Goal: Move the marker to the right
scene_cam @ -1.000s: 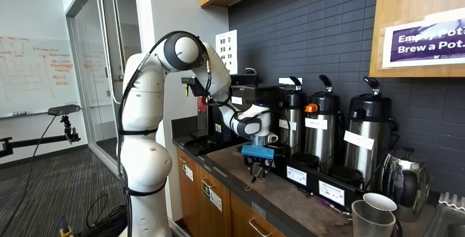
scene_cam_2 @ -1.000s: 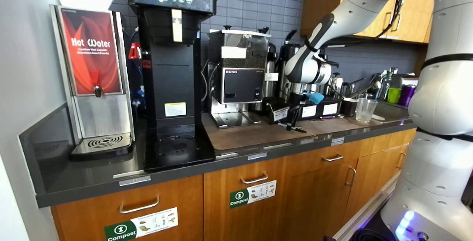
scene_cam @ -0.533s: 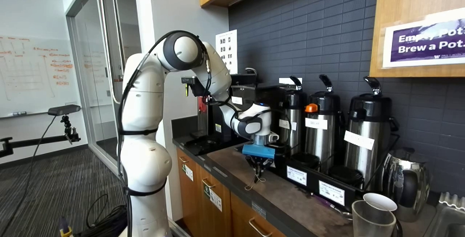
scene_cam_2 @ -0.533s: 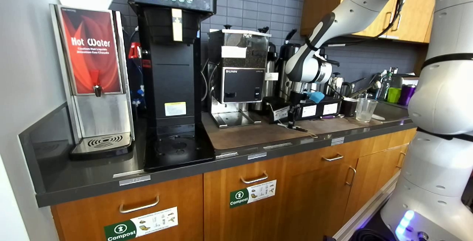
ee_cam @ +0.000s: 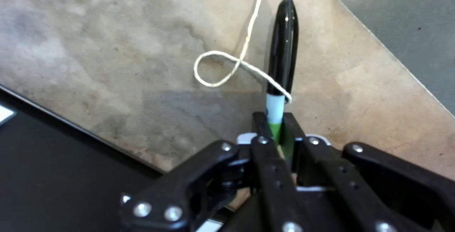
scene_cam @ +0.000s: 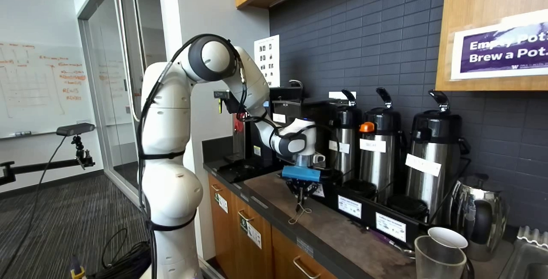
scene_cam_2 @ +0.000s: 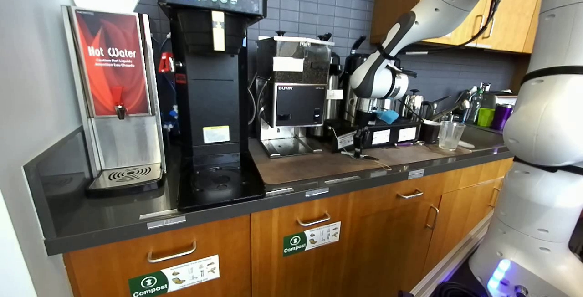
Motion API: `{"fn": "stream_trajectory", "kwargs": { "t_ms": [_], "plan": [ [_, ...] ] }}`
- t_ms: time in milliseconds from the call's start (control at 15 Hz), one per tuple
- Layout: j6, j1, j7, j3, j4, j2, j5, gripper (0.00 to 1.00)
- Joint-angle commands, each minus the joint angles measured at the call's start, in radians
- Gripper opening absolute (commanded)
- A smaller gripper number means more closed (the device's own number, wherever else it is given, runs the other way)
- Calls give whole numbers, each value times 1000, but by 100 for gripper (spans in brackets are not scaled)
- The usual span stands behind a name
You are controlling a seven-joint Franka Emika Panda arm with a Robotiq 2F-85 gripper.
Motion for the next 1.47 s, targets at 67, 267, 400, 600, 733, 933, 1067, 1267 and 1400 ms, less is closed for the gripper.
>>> {"fn": "stream_trajectory", "kwargs": {
  "t_ms": [67,267,400,600,733,933,1067,1267,1400],
  "plan": [
    [-106,16,112,1,-8,-117,-111,3],
    [-162,20,157,-5,-3,-161,-161,3],
    [-193,21,169,-8,-1,-191,-174,3],
    [-214,28,159,-10,8,-225,-178,3],
    [-229,36,129,-11,15,-240,-165,3],
    [-266,57,72,-15,27,-259,-135,3],
    [-296,69,9,-21,32,-273,-119,3],
    [-366,80,-150,-41,32,-301,-87,3],
    [-417,79,-258,-55,32,-316,-83,3]
  ]
}}
